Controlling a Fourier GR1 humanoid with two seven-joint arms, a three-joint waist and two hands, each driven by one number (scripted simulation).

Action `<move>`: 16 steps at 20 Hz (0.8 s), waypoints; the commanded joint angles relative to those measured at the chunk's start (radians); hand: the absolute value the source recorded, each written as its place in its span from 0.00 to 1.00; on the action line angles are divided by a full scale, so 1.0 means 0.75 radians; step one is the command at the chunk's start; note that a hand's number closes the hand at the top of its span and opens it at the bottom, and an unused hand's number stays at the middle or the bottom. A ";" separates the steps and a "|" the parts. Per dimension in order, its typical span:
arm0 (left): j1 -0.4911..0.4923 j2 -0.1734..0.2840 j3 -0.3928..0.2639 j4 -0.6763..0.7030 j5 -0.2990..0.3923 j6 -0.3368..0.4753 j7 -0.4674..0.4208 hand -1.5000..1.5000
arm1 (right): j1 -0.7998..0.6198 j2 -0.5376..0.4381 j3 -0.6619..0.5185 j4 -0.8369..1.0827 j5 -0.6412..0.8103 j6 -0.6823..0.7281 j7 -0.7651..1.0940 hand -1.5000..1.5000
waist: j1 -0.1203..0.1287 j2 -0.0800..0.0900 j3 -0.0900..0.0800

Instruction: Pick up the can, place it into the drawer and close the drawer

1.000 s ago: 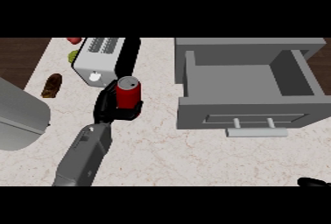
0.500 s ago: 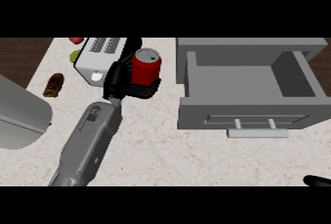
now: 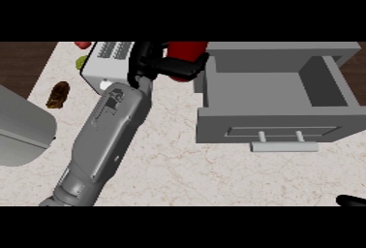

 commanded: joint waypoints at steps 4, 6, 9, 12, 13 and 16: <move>-0.314 -0.008 -0.043 0.125 0.011 0.120 0.153 1.00 | -0.020 0.031 0.052 0.042 0.064 -0.018 -0.033 0.00 | -0.014 0.005 0.000; -0.385 0.001 0.014 0.218 0.009 0.093 0.150 1.00 | -0.023 0.021 0.045 0.032 0.054 -0.014 -0.028 0.00 | -0.015 0.006 0.000; -0.471 -0.008 -0.079 0.297 0.090 0.180 0.162 1.00 | -0.142 -0.052 -0.005 0.072 0.004 -0.027 0.050 0.00 | -0.025 0.009 0.000; -0.605 -0.008 -0.040 0.457 0.122 0.183 0.134 1.00 | -0.036 -0.021 -0.011 -0.012 -0.039 0.002 0.040 0.00 | -0.054 0.014 0.001; -0.678 -0.008 -0.051 0.476 0.121 0.207 0.171 1.00 | -0.067 -0.041 -0.027 0.023 -0.018 0.004 -0.010 0.00 | -0.056 0.015 0.002; -0.685 -0.009 -0.129 0.560 0.143 0.219 0.108 1.00 | -0.068 -0.029 -0.009 -0.006 -0.023 -0.010 0.038 0.00 | -0.053 0.013 0.001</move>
